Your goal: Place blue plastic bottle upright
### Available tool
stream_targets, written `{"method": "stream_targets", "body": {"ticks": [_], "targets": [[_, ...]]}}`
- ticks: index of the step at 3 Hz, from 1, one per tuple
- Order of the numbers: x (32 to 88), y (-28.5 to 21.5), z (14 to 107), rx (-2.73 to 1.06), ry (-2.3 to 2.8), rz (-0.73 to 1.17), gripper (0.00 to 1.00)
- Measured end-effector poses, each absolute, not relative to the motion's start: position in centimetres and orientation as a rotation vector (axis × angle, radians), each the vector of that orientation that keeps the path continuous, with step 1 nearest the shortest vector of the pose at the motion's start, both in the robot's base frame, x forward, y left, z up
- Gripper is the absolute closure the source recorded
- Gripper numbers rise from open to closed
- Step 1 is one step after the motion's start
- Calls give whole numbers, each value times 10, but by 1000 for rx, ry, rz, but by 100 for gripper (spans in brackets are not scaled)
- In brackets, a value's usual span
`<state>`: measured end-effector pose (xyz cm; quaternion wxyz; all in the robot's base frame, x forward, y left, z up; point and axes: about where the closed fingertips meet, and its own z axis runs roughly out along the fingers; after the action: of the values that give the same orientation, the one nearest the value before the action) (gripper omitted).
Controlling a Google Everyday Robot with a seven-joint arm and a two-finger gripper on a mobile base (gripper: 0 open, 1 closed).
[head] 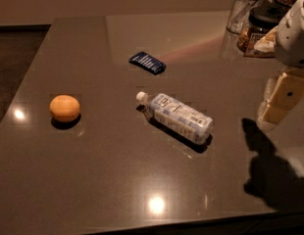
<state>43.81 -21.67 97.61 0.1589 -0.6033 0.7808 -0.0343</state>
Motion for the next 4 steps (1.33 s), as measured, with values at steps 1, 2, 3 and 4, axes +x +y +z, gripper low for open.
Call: {"method": "stream_targets", "body": {"ticks": [1, 2, 3, 4], "targets": [[438, -217, 976, -1725, 2232, -98, 0], [444, -191, 971, -1719, 2242, -63, 0], [447, -169, 965, -1702, 2253, -11, 0], [447, -140, 953, -1669, 2290, 72, 0]]}}
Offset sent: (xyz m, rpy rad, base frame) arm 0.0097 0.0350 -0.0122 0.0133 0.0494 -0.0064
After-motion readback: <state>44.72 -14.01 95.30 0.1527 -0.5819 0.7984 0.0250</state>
